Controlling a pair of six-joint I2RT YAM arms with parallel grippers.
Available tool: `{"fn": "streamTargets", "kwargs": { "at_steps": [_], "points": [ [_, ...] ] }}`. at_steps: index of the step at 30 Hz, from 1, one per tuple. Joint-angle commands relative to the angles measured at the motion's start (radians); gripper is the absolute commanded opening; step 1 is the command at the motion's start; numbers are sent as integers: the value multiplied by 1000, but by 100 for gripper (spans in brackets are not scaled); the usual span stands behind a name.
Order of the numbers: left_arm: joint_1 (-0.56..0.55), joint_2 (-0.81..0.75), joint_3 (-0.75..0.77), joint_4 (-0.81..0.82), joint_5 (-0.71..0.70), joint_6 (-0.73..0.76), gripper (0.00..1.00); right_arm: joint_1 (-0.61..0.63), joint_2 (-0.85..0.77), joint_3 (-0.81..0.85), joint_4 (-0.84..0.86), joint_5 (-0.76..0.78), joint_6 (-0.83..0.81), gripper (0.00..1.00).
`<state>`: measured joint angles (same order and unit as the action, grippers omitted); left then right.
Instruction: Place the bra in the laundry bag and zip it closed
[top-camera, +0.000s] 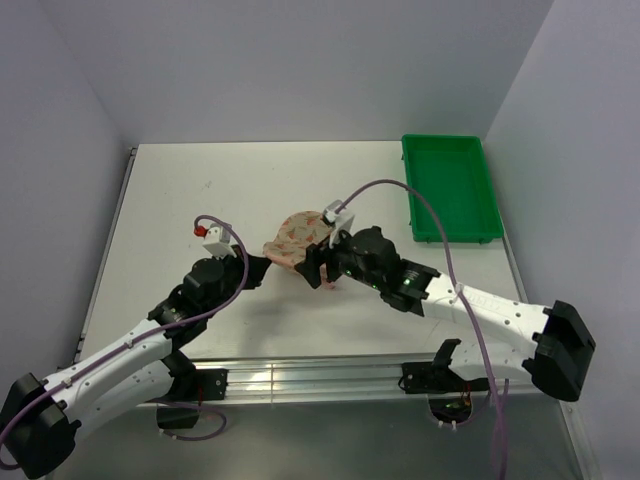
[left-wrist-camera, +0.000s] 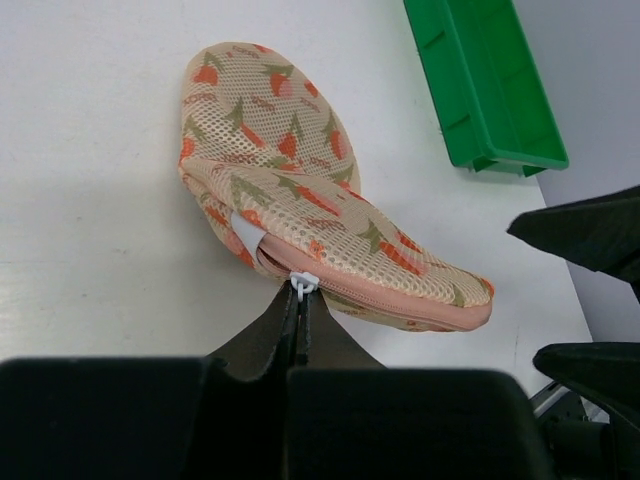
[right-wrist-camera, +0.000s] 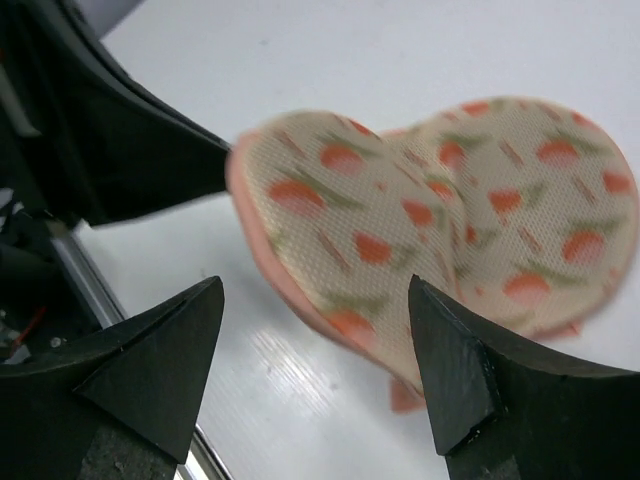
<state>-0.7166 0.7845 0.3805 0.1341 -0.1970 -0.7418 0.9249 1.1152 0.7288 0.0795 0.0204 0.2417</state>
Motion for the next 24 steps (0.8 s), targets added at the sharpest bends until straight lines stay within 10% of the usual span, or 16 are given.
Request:
{"fn": "streamTargets", "kwargs": {
  "at_steps": [1, 8, 11, 14, 24],
  "points": [
    [-17, 9, 11, 91, 31, 10, 0, 22, 102, 113, -17, -95, -83, 79],
    [-32, 16, 18, 96, 25, 16, 0, 29, 265, 222, -63, -143, -102, 56],
    [-33, 6, 20, 76, 4, 18, 0, 28, 265, 181, -47, -119, -93, 13],
    [-32, -17, 15, 44, -30, 27, 0, 28, 232, 121, -35, -50, -88, 0],
    [-33, -106, -29, -93, -156, 3, 0, -32, 215, 1, 46, 56, -99, 0]
  ]
}}
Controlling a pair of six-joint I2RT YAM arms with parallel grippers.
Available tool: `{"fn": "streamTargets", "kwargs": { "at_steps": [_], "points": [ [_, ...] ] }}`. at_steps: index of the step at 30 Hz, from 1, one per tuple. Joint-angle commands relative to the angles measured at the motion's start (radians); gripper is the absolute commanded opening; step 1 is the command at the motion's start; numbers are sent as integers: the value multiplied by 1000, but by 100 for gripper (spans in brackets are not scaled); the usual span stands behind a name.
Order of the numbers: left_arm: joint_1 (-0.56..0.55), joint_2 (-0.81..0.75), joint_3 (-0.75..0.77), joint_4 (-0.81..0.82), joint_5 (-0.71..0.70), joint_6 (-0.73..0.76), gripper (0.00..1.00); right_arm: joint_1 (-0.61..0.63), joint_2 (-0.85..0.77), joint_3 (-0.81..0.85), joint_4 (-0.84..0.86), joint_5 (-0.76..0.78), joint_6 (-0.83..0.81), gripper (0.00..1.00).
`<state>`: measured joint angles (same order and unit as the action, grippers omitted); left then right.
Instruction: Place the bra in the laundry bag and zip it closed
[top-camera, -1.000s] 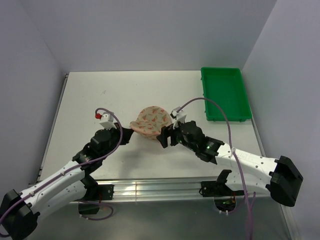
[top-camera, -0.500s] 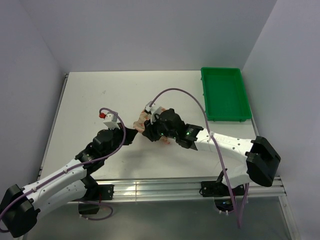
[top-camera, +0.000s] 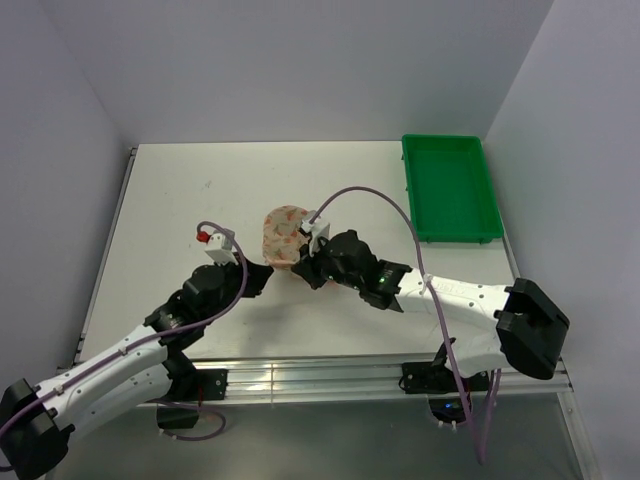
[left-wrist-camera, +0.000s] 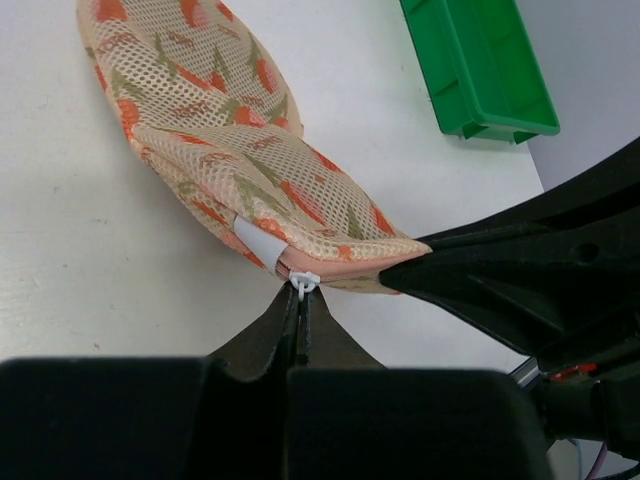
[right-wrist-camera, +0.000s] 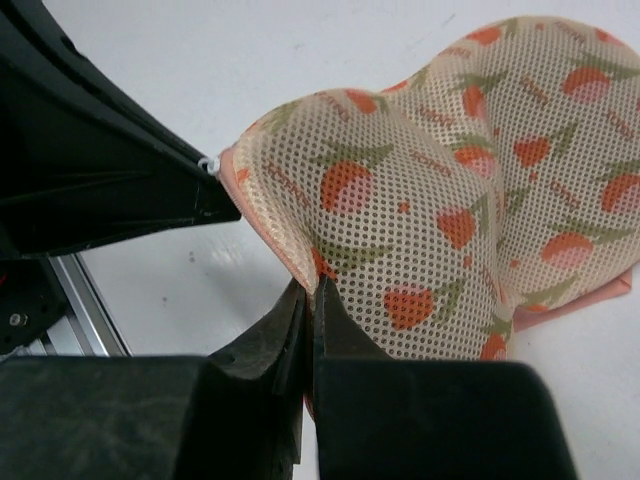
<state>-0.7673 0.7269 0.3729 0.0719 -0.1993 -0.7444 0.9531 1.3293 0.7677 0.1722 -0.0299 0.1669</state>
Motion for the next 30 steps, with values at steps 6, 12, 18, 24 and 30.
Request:
{"fn": "streamTargets", "kwargs": {
  "at_steps": [6, 12, 18, 24, 30],
  "points": [
    [19, -85, -26, -55, -121, -6, 34, -60, 168, 114, -14, 15, -142, 0],
    [17, -184, 70, -158, -206, -7, 80, -60, 254, 125, -28, 80, -156, 5],
    [17, -214, 165, -244, -233, -32, 86, -65, 231, 110, -63, 117, -110, 86],
    [17, -248, 242, -300, -267, -7, 76, -65, -34, 21, -37, 68, -23, 100],
    [17, -264, 288, -325, -270, 55, 98, -66, -399, -120, -25, 157, 91, 100]
  ]
}}
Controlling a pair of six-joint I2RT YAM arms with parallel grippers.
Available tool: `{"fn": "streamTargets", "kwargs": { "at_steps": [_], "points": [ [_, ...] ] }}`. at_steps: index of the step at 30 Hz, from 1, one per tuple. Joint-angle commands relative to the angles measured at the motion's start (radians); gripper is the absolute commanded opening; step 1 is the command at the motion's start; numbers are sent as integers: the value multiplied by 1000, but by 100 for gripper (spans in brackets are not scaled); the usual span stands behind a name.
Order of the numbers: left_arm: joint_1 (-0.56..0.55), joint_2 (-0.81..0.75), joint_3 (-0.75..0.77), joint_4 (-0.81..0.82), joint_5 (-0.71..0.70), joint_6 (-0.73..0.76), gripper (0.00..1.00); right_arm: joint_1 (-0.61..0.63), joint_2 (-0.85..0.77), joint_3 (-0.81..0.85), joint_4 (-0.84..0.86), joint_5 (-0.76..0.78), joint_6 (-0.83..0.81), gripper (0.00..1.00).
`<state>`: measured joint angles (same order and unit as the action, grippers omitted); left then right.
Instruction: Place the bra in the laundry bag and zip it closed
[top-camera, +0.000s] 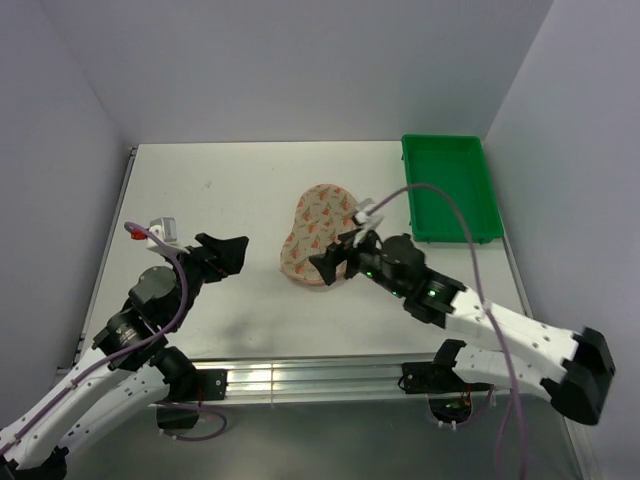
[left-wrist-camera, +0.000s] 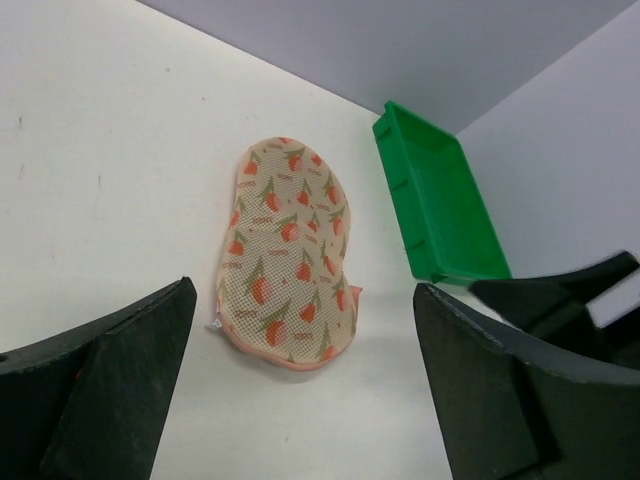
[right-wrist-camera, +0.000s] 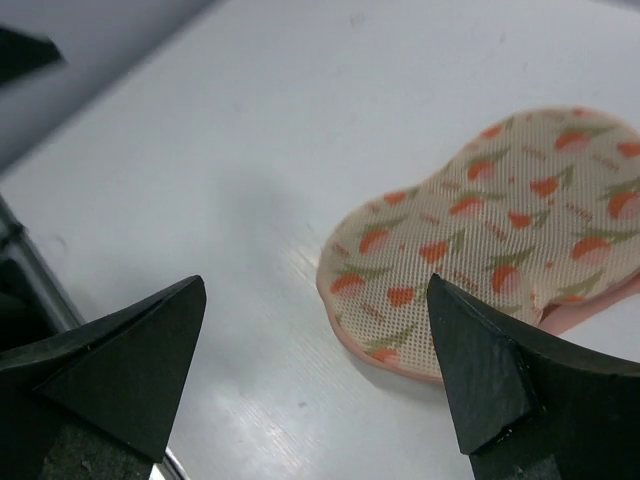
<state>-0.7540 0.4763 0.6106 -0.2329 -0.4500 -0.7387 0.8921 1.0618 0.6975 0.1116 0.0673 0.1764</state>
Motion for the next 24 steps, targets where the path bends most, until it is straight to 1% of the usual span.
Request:
{"fn": "streamTargets", "kwargs": {
  "at_steps": [1, 4, 6, 7, 9, 10, 13, 15, 20, 24],
  "points": [
    [4, -15, 64, -31, -19, 58, 99, -4, -219, -74, 27, 78, 92, 98],
    [4, -13, 110, -81, -33, 88, 99, -4, -351, -98, -33, 143, 104, 100],
    [4, -11, 138, -104, -35, 119, 99, -4, -402, -98, -87, 190, 118, 100],
    [4, -13, 155, -112, -38, 128, 99, -4, -452, -107, -92, 199, 118, 100],
    [5, -11, 173, -128, -52, 147, 99, -4, -503, -121, -79, 213, 124, 100],
    [4, -8, 185, -131, -50, 154, 99, -4, -551, -134, -69, 254, 127, 100],
    [4, 8, 204, -115, 6, 197, 99, -4, -627, -159, -38, 343, 124, 100],
    [4, 24, 210, -105, 28, 217, 99, -4, -654, -174, -24, 377, 121, 100],
    [4, 50, 218, -108, 28, 243, 99, -4, -721, -242, 55, 480, 115, 100],
    [4, 41, 193, -95, 40, 266, 99, -4, -758, -257, 56, 558, 126, 100]
  ]
}}
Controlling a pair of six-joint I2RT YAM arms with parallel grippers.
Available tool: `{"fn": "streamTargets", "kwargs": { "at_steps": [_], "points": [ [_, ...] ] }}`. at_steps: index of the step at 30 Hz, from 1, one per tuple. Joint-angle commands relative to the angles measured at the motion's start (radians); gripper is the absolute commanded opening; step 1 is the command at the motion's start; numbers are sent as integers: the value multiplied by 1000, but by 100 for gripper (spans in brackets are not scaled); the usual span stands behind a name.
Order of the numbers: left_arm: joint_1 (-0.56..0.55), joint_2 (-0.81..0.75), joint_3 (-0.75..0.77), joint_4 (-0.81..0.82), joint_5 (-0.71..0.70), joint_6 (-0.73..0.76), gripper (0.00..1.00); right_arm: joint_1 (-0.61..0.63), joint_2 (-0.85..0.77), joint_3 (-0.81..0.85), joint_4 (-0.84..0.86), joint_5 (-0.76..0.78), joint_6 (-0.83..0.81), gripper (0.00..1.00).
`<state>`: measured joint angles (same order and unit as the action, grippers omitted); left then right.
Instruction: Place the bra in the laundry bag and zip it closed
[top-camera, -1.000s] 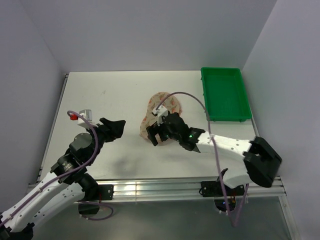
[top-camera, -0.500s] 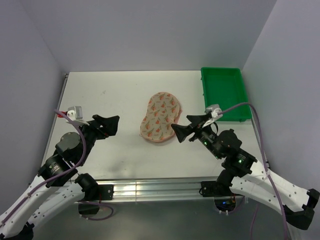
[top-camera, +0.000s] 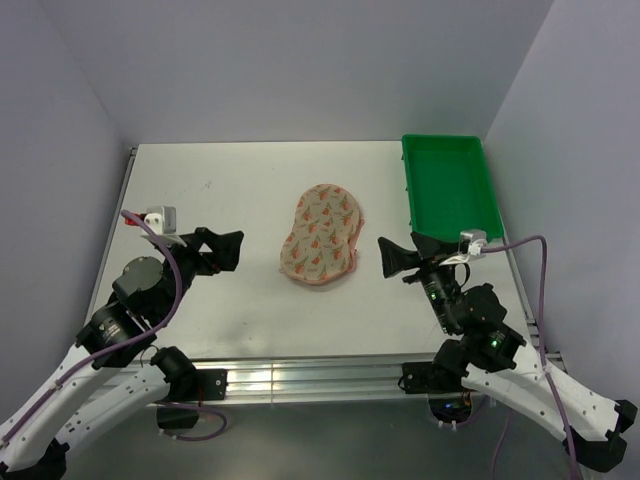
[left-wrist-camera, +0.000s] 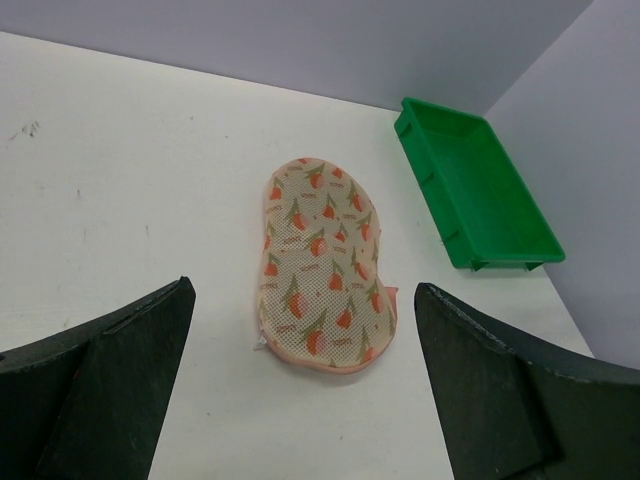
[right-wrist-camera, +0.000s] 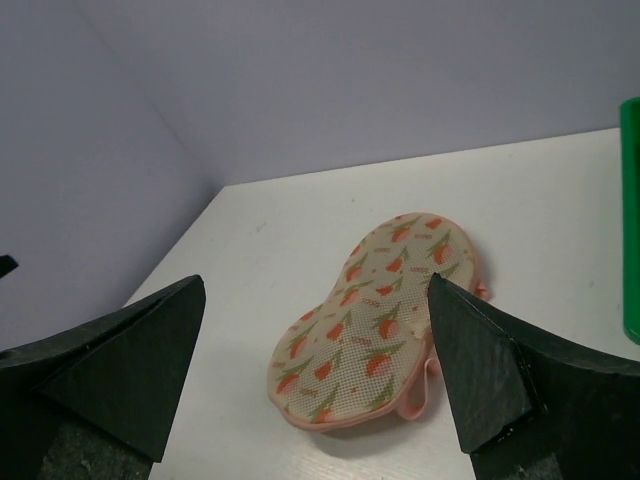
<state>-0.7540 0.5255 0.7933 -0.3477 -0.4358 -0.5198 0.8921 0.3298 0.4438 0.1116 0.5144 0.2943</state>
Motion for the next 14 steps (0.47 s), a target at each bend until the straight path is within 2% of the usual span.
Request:
{"fn": "streamTargets", "kwargs": {
  "at_steps": [1, 6, 14],
  "points": [
    [4, -12, 7, 22, 40, 52, 99, -4, -38, -4, 51, 127, 5, 100],
    [5, -16, -3, 35, 71, 73, 99, -5, -60, -13, 30, 190, 3, 100],
    [4, 10, 23, 12, 89, 95, 99, -4, -11, 7, 72, 194, -9, 100]
  ]
}}
